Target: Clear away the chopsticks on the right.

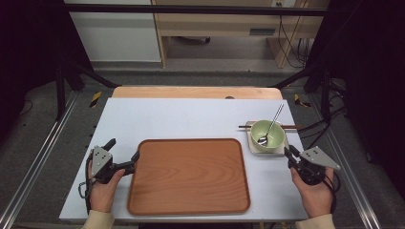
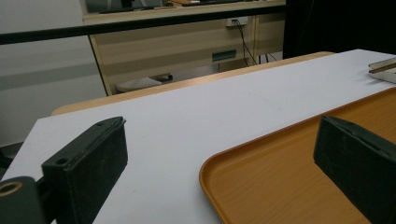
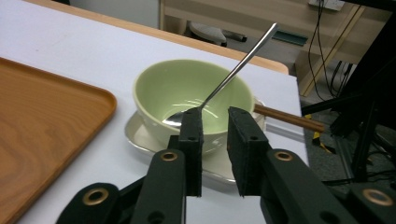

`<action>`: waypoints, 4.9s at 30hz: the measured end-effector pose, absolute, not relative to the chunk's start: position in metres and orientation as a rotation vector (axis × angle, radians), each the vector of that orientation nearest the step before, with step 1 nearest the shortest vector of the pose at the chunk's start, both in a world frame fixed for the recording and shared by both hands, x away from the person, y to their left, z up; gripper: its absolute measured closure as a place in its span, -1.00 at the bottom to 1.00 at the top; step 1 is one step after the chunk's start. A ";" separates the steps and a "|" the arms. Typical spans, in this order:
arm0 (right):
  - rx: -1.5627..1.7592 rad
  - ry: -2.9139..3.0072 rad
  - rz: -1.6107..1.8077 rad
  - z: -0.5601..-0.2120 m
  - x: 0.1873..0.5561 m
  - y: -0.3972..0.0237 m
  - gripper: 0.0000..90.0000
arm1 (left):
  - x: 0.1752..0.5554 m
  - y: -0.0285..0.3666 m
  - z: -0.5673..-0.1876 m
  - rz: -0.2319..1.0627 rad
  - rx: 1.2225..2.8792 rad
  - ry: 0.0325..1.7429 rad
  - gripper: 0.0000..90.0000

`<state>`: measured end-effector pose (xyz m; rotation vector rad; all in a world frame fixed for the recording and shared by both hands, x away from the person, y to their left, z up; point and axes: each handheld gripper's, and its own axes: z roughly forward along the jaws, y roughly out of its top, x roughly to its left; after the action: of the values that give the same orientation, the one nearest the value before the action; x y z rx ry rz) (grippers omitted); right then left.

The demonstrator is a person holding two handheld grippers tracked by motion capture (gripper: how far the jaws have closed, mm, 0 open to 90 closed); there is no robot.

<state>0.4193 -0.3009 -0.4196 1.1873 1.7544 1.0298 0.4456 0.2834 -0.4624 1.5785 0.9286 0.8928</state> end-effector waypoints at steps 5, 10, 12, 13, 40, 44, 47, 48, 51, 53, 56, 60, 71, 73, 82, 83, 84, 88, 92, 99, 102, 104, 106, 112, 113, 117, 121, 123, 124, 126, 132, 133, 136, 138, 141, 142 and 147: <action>1.185 1.772 1.002 -0.409 0.430 -0.312 0.86 | 0.448 0.281 -0.461 0.882 1.568 0.934 -0.95; 1.205 1.799 0.991 -0.397 0.456 -0.329 0.99 | 0.452 0.277 -0.461 0.895 1.585 0.930 -0.94; 1.214 1.797 0.979 -0.394 0.465 -0.335 1.00 | 0.451 0.277 -0.461 0.899 1.586 0.927 -0.94; 1.214 1.797 0.979 -0.394 0.465 -0.335 1.00 | 0.451 0.277 -0.461 0.902 1.586 0.923 -0.94; 1.328 1.852 0.932 -0.391 0.513 -0.362 1.00 | 0.440 0.293 -0.465 0.941 1.587 0.979 -0.93; 1.333 1.860 0.914 -0.391 0.525 -0.364 1.00 | 0.441 0.297 -0.465 0.934 1.554 1.006 -0.93; 1.349 1.865 0.912 -0.390 0.544 -0.367 1.00 | 0.444 0.297 -0.466 0.930 1.546 1.011 -0.93; 1.351 1.865 0.905 -0.391 0.550 -0.369 1.00 | 0.445 0.297 -0.466 0.928 1.544 1.009 -0.93; 1.379 1.854 0.876 -0.397 0.568 -0.374 1.00 | 0.447 0.292 -0.467 0.925 1.562 0.993 -0.93; 1.390 1.864 0.865 -0.402 0.572 -0.375 1.00 | 0.447 0.289 -0.467 0.933 1.579 0.984 -0.93; 1.410 1.868 0.858 -0.410 0.574 -0.375 1.00 | 0.444 0.287 -0.466 0.947 1.595 0.969 -0.93; 1.445 1.887 0.844 -0.418 0.577 -0.374 1.00 | 0.441 0.287 -0.466 0.955 1.602 0.963 -0.93; 1.462 1.936 0.774 -0.442 0.603 -0.368 1.00 | 0.433 0.292 -0.467 0.950 1.599 0.965 -0.92; 1.458 1.940 0.748 -0.448 0.607 -0.368 1.00 | 0.431 0.291 -0.466 0.955 1.601 0.960 -0.93; 1.454 1.929 0.750 -0.462 0.618 -0.372 1.00 | 0.431 0.289 -0.468 0.952 1.618 0.957 -0.93; 1.496 1.918 0.765 -0.463 0.618 -0.371 1.00 | 0.431 0.289 -0.468 0.953 1.619 0.956 -0.92; 1.496 1.918 0.765 -0.463 0.618 -0.371 1.00 | 0.431 0.288 -0.468 0.953 1.622 0.955 -0.92; 1.480 1.940 0.761 -0.463 0.619 -0.369 1.00 | 0.431 0.287 -0.468 0.955 1.628 0.950 -0.92; 1.460 1.966 0.750 -0.465 0.620 -0.369 1.00 | 0.431 0.287 -0.468 0.956 1.632 0.948 -0.92; 1.450 2.007 0.749 -0.466 0.619 -0.368 1.00 | 0.431 0.287 -0.469 0.958 1.634 0.949 -0.92; 1.438 2.023 0.753 -0.465 0.619 -0.367 1.00 | 0.431 0.287 -0.469 0.957 1.636 0.950 -0.92; 1.430 2.031 0.750 -0.465 0.618 -0.366 1.00 | 0.431 0.287 -0.469 0.959 1.635 0.949 -0.92; 1.410 2.049 0.757 -0.463 0.617 -0.364 1.00 | 0.431 0.287 -0.468 0.960 1.636 0.951 -0.92; 1.383 2.084 0.760 -0.459 0.613 -0.361 1.00 | 0.431 0.287 -0.469 0.962 1.636 0.952 -0.92; 1.381 2.085 0.756 -0.459 0.613 -0.360 1.00 | 0.431 0.287 -0.468 0.963 1.636 0.952 -0.92; 1.375 2.100 0.762 -0.456 0.611 -0.359 1.00 | 0.431 0.287 -0.468 0.963 1.637 0.951 -0.92; 1.357 2.120 0.750 -0.455 0.609 -0.358 1.00 | 0.431 0.287 -0.468 0.965 1.641 0.949 -0.92; 1.364 2.121 0.751 -0.454 0.608 -0.357 1.00 | 0.431 0.286 -0.468 0.967 1.642 0.947 -0.92; 1.358 2.118 0.752 -0.454 0.608 -0.358 1.00 | 0.431 0.286 -0.468 0.969 1.642 0.945 -0.92; 1.368 2.110 0.746 -0.454 0.609 -0.359 1.00 | 0.431 0.286 -0.468 0.970 1.641 0.944 -0.92; 1.367 2.122 0.736 -0.456 0.609 -0.361 1.00 | 0.431 0.286 -0.468 0.970 1.642 0.943 -0.92; 1.367 2.122 0.736 -0.456 0.609 -0.361 1.00 | 0.431 0.286 -0.468 0.970 1.642 0.943 -0.92; 1.359 2.140 0.735 -0.454 0.606 -0.360 1.00 | 0.431 0.286 -0.468 0.972 1.642 0.943 -0.92; 1.354 2.151 0.735 -0.454 0.605 -0.359 1.00 | 0.431 0.286 -0.468 0.971 1.643 0.942 -0.92; 1.344 2.162 0.733 -0.453 0.603 -0.357 1.00 | 0.431 0.286 -0.468 0.973 1.643 0.941 -0.92; 1.334 2.169 0.742 -0.451 0.601 -0.355 1.00 | 0.431 0.286 -0.467 0.975 1.644 0.940 -0.92; 1.321 2.186 0.745 -0.448 0.598 -0.352 1.00 | 0.431 0.285 -0.468 0.974 1.648 0.938 -0.92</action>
<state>0.5983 -0.3525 -0.4483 1.3209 2.1859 0.7450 0.4311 0.2852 -0.4678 1.6484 0.9383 0.9737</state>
